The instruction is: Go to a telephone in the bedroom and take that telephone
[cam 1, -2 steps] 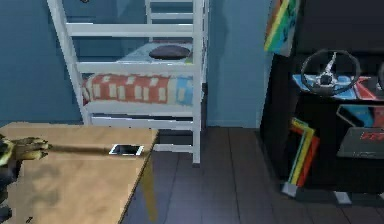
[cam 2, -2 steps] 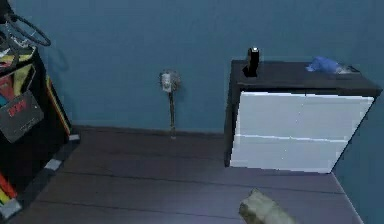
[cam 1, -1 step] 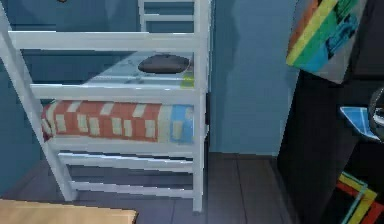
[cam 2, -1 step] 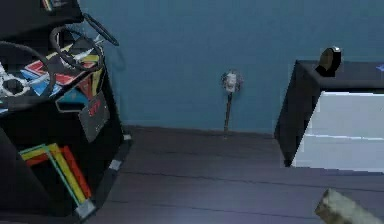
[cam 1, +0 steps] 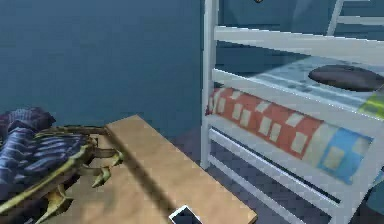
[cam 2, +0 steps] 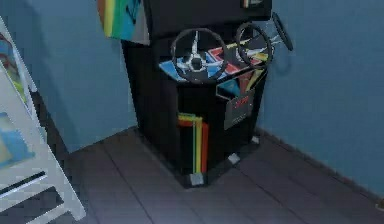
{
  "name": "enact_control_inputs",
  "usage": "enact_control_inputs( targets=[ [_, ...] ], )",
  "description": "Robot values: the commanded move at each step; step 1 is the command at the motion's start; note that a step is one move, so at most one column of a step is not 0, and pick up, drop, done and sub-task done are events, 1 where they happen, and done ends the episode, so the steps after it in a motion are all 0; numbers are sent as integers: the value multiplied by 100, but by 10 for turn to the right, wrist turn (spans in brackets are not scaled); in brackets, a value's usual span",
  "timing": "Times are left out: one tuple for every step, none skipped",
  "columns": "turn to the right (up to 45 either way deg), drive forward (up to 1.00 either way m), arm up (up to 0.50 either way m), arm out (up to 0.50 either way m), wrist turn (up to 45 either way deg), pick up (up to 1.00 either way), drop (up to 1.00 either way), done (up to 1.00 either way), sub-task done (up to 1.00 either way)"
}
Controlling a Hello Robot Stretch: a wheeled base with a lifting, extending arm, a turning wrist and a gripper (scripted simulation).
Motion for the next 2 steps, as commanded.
enact_control_inputs(
  targets=[
    [-450,0,0,0,0,0,0,0,0],
    [-390,0,0,0,0,0,0,0,0]
  ],
)
